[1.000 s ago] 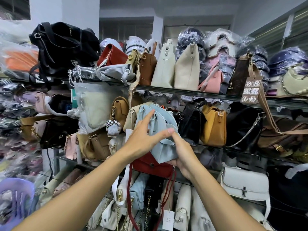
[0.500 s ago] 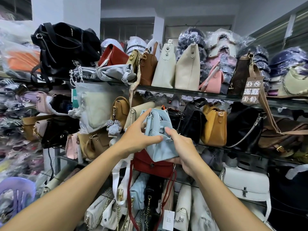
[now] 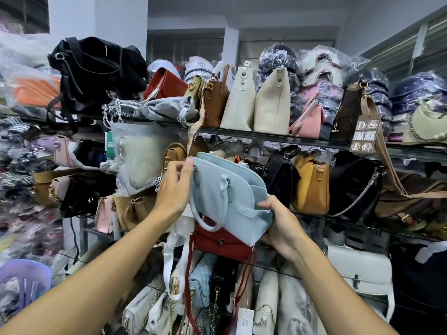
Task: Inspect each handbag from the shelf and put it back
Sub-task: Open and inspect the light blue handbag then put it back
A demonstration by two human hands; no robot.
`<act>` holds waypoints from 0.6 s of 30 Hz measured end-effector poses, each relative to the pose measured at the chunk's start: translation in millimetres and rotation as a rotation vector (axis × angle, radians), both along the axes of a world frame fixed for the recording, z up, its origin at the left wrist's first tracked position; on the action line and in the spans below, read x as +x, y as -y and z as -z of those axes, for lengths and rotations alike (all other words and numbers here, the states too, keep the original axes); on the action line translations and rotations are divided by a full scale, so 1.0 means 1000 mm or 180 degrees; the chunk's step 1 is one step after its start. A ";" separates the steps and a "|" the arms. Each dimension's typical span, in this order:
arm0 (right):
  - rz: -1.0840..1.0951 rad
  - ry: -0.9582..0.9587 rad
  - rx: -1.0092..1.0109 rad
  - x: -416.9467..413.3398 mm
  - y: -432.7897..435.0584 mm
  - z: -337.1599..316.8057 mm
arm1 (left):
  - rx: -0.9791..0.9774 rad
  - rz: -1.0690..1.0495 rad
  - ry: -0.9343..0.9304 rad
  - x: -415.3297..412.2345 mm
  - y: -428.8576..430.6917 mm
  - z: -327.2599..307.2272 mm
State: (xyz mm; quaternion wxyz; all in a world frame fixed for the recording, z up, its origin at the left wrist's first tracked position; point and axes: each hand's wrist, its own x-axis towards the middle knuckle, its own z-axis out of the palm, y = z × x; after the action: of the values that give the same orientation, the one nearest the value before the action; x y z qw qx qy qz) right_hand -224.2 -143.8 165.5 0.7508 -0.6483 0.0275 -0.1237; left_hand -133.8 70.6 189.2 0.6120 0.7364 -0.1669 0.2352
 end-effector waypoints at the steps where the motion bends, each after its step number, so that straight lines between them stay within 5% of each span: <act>1: -0.0063 0.0039 0.0001 0.000 0.002 0.001 | 0.0016 -0.0216 -0.0078 -0.003 -0.002 -0.002; 4: -0.0260 0.0207 0.0047 0.001 0.009 0.004 | -0.0177 -0.0252 -0.0785 0.012 -0.010 -0.004; 9: -0.0352 0.0601 0.0180 0.003 0.019 0.009 | -0.1391 0.1096 -0.1871 0.002 -0.024 -0.005; 18: -0.0047 0.0585 0.0701 0.007 0.035 0.016 | -0.1672 0.2262 -0.1781 -0.009 -0.030 0.007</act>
State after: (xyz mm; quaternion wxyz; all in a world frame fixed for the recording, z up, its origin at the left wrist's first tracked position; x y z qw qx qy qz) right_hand -217.1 -178.9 149.3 0.8176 -0.5482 -0.0327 -0.1732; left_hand -142.4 100.9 182.0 0.8394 0.4906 -0.1719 -0.1588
